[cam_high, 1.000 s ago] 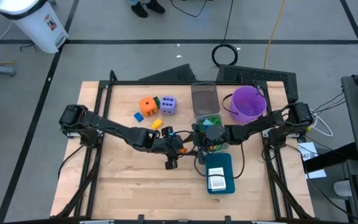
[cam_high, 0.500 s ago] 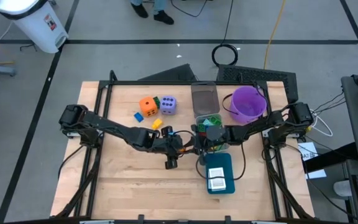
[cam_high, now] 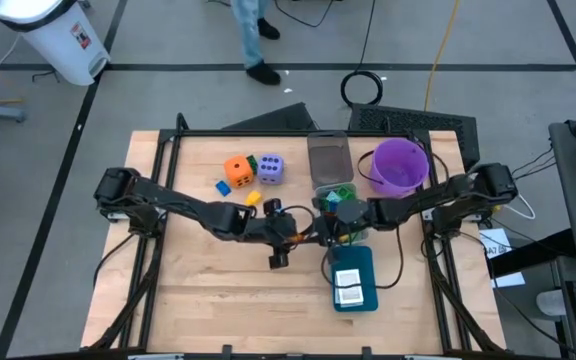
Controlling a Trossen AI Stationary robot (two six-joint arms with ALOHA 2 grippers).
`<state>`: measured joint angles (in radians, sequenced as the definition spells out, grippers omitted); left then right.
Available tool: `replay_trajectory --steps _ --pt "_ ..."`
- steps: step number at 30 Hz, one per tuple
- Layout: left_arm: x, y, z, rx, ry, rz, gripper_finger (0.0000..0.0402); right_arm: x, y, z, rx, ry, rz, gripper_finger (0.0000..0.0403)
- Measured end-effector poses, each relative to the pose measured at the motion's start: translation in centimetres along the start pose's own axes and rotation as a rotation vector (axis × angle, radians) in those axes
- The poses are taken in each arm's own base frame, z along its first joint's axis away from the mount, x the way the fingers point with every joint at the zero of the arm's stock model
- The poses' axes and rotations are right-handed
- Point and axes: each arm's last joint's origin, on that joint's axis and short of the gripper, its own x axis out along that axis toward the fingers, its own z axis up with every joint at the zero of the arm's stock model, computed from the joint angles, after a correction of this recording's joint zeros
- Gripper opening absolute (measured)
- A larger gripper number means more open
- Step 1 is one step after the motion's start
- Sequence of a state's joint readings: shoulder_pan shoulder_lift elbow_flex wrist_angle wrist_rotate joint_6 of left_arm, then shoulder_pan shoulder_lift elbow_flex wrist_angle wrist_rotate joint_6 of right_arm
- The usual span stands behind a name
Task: Pick & Place Toys
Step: Put the orange game piece into the gray bin
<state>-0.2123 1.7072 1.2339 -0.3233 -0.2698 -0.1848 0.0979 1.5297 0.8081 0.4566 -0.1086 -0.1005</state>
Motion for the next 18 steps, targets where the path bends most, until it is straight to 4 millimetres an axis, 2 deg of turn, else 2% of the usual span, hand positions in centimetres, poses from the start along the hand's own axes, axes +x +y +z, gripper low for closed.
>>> replay_trajectory --steps 10,14,18 --pt "-2.8 0.1 1.5 -0.021 -0.100 -0.075 0.0225 -2.3 0.2 1.0 0.040 0.073 0.005 0.0020" --pt "-3.5 0.0 1.7 -0.035 -0.116 -0.096 0.0225 -2.6 0.2 0.2 0.056 0.144 -0.002 0.0014" --pt "-3.5 -0.1 1.6 -0.029 -0.116 -0.099 0.0225 -2.8 0.2 0.8 0.049 0.116 -0.004 0.0000"
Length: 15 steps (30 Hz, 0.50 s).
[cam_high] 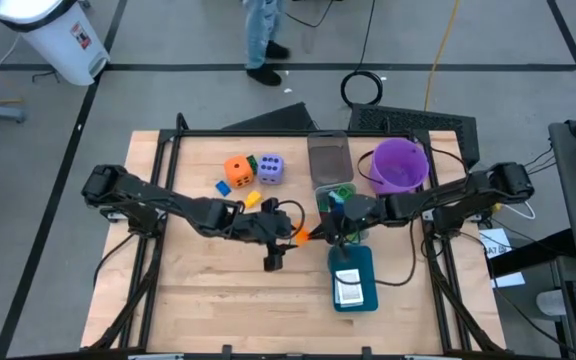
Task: Pick & Place Toys
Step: Put the orange game piece into the gray bin
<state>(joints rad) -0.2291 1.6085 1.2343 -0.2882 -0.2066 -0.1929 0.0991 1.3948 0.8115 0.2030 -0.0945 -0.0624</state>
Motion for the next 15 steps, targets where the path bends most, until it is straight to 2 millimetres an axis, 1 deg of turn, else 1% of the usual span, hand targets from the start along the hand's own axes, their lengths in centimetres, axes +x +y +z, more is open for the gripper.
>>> replay_trajectory --steps 3,8,12,15 --pt "0.00 -0.02 0.00 0.003 -0.001 0.002 0.0225 0.04 0.01 -0.82 0.008 0.058 0.007 0.0001" --pt "-0.01 -0.06 -0.08 0.010 0.006 0.002 0.0225 -0.02 0.03 -0.49 0.004 0.040 0.009 0.0001" --pt "0.00 -0.06 -0.10 0.010 0.007 0.003 0.0225 -0.01 -0.04 -0.47 0.000 0.036 0.003 0.0008" --pt "0.03 -0.05 -0.11 -0.015 0.008 0.003 0.0225 0.00 -0.03 -0.46 0.001 0.035 0.003 0.0011"
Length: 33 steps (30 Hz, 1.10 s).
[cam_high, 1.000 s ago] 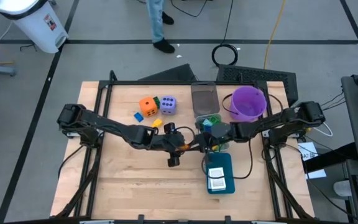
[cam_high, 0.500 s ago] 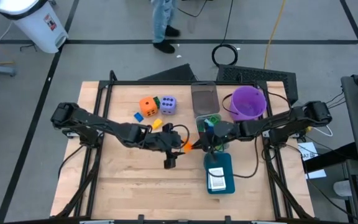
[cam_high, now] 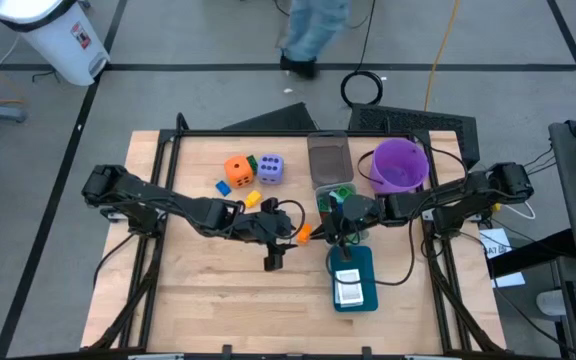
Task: Pick & Place Toys
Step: Put the orange game piece into the gray bin
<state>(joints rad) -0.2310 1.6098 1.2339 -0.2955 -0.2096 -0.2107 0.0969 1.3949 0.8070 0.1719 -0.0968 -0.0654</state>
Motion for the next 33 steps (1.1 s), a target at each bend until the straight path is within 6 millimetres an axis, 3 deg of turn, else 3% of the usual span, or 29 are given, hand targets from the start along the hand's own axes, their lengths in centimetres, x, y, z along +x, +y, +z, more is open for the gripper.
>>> replay_trajectory --steps 7,11,18,25,33 --pt "2.2 -0.2 -1.0 -0.072 0.038 0.020 0.0225 0.0 -0.1 0.1 0.000 -0.003 -0.053 0.0013" --pt "4.9 -0.2 -1.8 -0.085 0.041 0.029 0.0225 -0.1 -0.5 0.2 0.001 -0.014 -0.194 0.0013" --pt "9.1 1.8 -4.2 -0.156 0.137 0.101 0.0235 -0.3 -0.6 0.4 -0.006 -0.024 -0.205 0.0013" --pt "10.7 4.3 -5.1 -0.258 0.176 0.167 0.0284 -0.6 -0.5 0.6 -0.008 -0.034 -0.201 0.0014" --pt "11.5 4.4 -5.9 -0.258 0.228 0.124 0.0294 -0.7 -0.5 0.4 -0.001 -0.014 -0.198 0.0014"
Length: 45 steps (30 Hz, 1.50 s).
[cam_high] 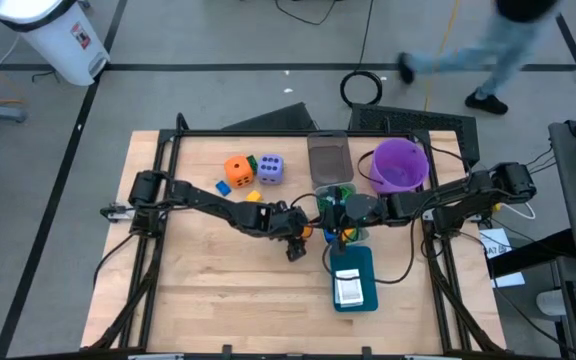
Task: Pick & Place Toys
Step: Put the orange game piece into the gray bin
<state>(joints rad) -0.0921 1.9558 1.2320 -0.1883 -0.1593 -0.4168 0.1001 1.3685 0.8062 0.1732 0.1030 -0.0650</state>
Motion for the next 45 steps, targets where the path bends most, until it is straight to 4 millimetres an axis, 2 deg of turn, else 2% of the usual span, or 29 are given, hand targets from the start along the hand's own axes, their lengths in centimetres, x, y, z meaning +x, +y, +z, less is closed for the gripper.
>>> replay_trajectory --steps 3,6,18,20,22,25,33,36,40,45 --pt "0.0 0.0 0.0 0.001 0.001 -0.002 0.0276 0.0 0.0 0.0 0.000 0.000 0.000 0.0013" --pt "0.0 0.0 0.0 0.004 -0.002 -0.003 0.0241 0.0 0.0 0.0 0.000 0.002 0.000 0.0014" --pt "0.1 0.6 0.3 0.016 -0.004 0.004 0.0023 0.0 0.0 0.0 -0.003 0.002 -0.005 0.0013" --pt "0.1 0.7 0.3 0.012 -0.005 0.005 0.0007 0.0 0.0 0.0 -0.002 0.001 -0.005 0.0013" --pt "0.1 0.7 0.4 0.006 -0.005 0.006 0.0015 0.0 0.0 0.0 -0.002 0.001 -0.003 0.0013" --pt "0.1 0.7 0.4 0.006 -0.007 0.008 0.0051 0.0 0.0 0.0 -0.002 -0.001 -0.002 0.0013" --pt "0.1 0.8 1.0 0.012 -0.096 0.080 0.0195 0.0 0.0 0.1 -0.003 -0.003 -0.001 0.0013" --pt "0.0 0.5 1.4 0.065 -0.142 0.065 0.0237 0.0 0.0 0.0 -0.003 -0.003 0.000 0.0013" --pt "0.5 -0.1 1.4 0.113 -0.181 0.043 0.0271 0.0 0.0 0.0 -0.003 0.000 0.003 0.0013" --pt "2.1 -0.5 0.9 0.184 -0.208 0.054 0.0286 0.0 0.1 -0.4 -0.007 0.031 0.009 0.0013"
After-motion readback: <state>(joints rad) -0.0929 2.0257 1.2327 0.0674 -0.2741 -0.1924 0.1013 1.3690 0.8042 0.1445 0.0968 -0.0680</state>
